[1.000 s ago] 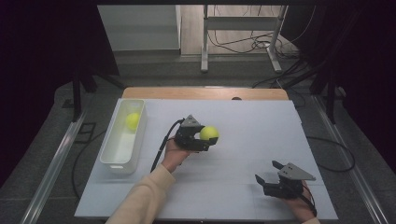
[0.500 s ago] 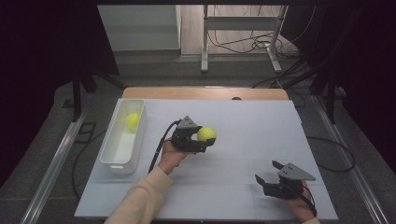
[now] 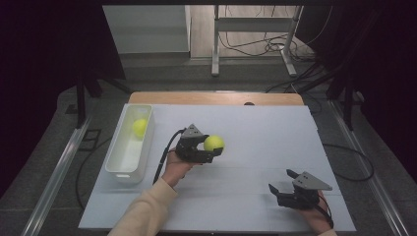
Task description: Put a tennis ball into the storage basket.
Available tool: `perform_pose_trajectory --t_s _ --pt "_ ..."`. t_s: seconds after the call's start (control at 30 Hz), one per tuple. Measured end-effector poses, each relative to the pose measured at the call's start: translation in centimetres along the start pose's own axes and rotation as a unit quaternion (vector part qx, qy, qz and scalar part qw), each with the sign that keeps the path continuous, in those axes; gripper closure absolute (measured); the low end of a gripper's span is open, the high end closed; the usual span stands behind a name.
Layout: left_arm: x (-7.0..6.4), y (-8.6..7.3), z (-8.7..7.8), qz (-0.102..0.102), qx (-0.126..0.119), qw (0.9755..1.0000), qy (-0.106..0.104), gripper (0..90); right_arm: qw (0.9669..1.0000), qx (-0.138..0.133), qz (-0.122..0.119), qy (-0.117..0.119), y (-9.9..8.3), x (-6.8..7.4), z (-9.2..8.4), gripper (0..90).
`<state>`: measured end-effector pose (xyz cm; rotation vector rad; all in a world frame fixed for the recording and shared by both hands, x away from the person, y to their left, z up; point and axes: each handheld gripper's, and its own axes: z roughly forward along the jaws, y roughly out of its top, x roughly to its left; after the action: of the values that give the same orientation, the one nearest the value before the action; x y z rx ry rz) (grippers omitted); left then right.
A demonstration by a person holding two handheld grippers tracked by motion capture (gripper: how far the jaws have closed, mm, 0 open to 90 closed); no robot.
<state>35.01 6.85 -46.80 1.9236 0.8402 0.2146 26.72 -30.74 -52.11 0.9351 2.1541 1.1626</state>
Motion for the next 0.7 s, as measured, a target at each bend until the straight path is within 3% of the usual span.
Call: perform_pose_trajectory --t_s 0.7 --pt "0.2 -0.7 -1.6 -0.005 -0.003 1.0 0.005 25.8 1.0 -0.001 0.0 -0.001 0.0 0.0 -0.1 16.2"
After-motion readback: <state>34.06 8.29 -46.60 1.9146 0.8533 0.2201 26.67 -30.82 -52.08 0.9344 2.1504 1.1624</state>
